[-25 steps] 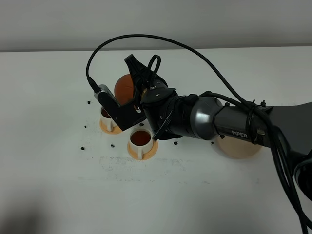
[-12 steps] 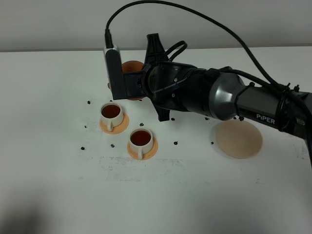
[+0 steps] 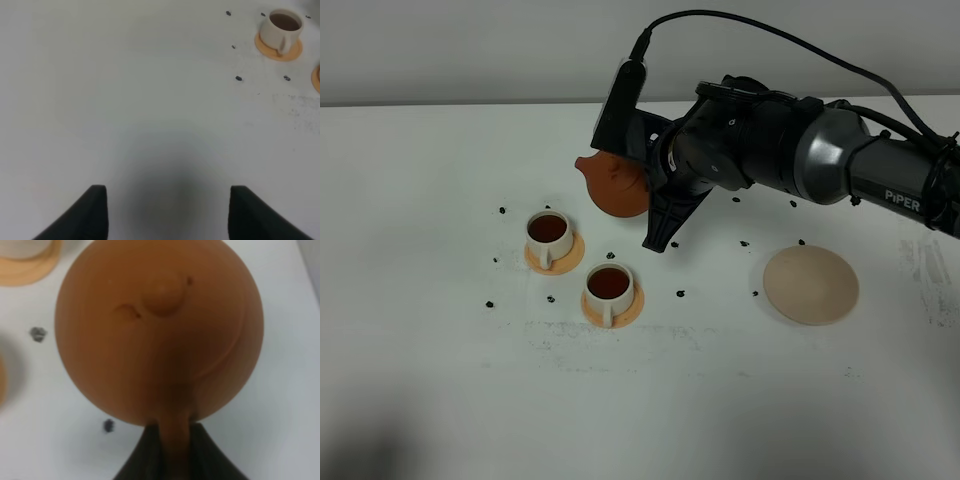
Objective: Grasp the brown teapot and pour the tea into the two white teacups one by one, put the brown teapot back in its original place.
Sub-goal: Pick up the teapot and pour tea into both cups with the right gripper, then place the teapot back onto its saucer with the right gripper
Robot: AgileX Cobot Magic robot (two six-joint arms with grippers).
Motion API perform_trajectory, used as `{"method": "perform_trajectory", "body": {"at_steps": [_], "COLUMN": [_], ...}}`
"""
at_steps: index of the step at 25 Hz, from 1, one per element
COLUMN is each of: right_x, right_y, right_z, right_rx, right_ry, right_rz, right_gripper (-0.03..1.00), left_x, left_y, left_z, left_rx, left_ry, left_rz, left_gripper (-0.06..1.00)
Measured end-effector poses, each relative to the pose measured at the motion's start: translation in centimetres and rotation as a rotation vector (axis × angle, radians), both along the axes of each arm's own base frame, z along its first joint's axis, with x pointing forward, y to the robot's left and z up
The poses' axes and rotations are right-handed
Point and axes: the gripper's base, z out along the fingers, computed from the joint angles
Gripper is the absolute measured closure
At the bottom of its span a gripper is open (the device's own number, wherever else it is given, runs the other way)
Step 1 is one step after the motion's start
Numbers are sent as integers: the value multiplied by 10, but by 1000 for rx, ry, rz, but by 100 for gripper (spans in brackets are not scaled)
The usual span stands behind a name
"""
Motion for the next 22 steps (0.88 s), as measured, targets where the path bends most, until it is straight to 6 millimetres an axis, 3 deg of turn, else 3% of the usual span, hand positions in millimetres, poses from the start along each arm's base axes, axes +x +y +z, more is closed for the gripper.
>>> {"method": "perform_trajectory", "body": {"at_steps": [5,13,22], "right_x": [3,15,20], "right_y": [-2,-7,-11], "right_z": [-9,-40,-56], "right_rx": [34,24,19], "right_ry": [45,88,112], "right_rz": [-34,-62,-78], "right_gripper": [88,88,88], "left_x": [0,0,0], "left_y": [0,0,0], "left_z": [0,0,0], "left_rx": [0,0,0], "left_ry": [0,0,0], "left_rz": [0,0,0], "left_gripper": [44,44,44]}}
